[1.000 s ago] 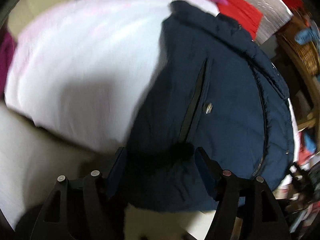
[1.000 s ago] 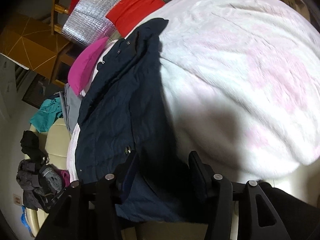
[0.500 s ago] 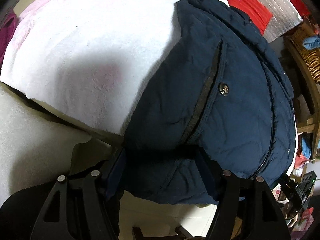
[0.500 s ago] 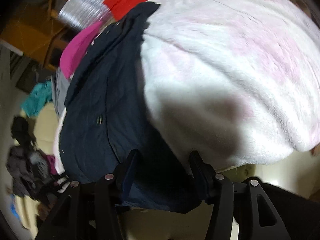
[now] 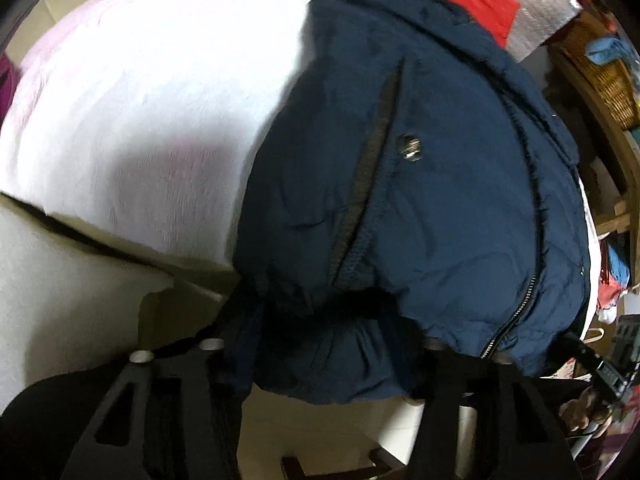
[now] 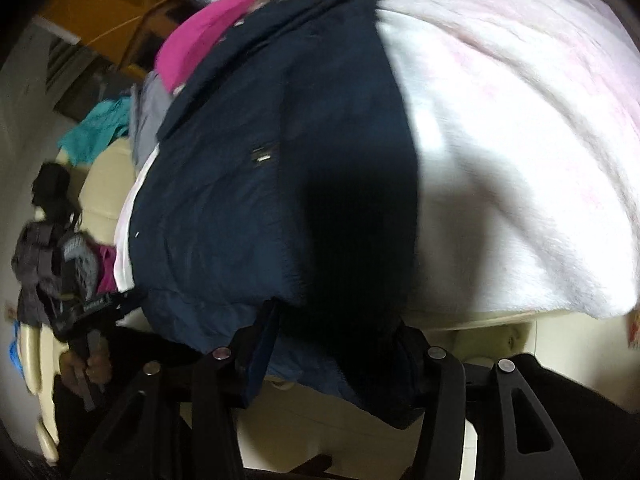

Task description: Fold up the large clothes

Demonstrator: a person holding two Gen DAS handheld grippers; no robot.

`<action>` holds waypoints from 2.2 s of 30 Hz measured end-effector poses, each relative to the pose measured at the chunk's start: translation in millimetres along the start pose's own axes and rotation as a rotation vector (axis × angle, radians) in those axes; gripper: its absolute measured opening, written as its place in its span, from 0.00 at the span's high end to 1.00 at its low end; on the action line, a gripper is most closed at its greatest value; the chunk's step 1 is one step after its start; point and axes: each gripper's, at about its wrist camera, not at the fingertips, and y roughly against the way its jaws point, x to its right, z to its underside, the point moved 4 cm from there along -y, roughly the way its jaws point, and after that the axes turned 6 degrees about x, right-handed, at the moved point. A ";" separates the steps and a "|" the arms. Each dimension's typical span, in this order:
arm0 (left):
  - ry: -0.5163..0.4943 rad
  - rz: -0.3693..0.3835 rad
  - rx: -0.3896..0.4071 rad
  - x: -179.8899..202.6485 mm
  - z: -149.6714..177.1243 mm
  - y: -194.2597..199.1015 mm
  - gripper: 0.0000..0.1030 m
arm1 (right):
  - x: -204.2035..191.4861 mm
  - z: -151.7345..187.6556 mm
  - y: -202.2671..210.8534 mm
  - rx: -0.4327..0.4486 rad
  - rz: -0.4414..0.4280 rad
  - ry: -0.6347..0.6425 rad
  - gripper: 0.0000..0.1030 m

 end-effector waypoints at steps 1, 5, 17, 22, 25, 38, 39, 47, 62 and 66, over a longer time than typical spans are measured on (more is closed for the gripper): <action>-0.011 -0.005 0.010 2.5 0.3 1.6 0.67 | -3.2 -0.9 4.7 0.018 -0.022 0.011 0.61; -0.070 -0.053 0.020 12.8 4.4 -0.5 0.68 | -2.9 -2.3 5.3 0.028 -0.029 0.006 0.63; -0.173 -0.112 0.058 38.4 11.1 1.0 0.77 | -16.9 -4.0 12.6 0.076 -0.070 0.077 0.70; -0.263 -0.160 0.138 59.9 19.1 14.9 0.83 | -2.7 0.5 -10.5 0.002 0.036 0.066 0.67; -0.279 -0.167 0.160 65.9 24.5 17.5 0.84 | -5.8 -0.4 -12.4 0.003 0.051 0.083 0.67; -0.322 -0.195 0.195 63.7 14.8 17.8 0.85 | -29.7 0.9 -8.4 0.063 0.073 0.177 0.72; -0.321 -0.195 0.196 63.8 14.6 17.7 0.85 | -29.2 1.2 -10.1 0.059 0.078 0.177 0.71; -0.319 -0.189 0.202 57.2 21.8 33.2 0.85 | -47.1 -0.2 -8.8 0.093 0.101 0.264 0.75; -0.277 0.063 0.123 69.7 -9.5 45.1 0.85 | -82.2 -40.8 3.5 0.071 -0.074 0.222 0.80; -0.203 0.111 0.075 53.3 -5.8 25.9 0.73 | -70.9 -36.5 -12.8 0.012 -0.066 0.148 0.71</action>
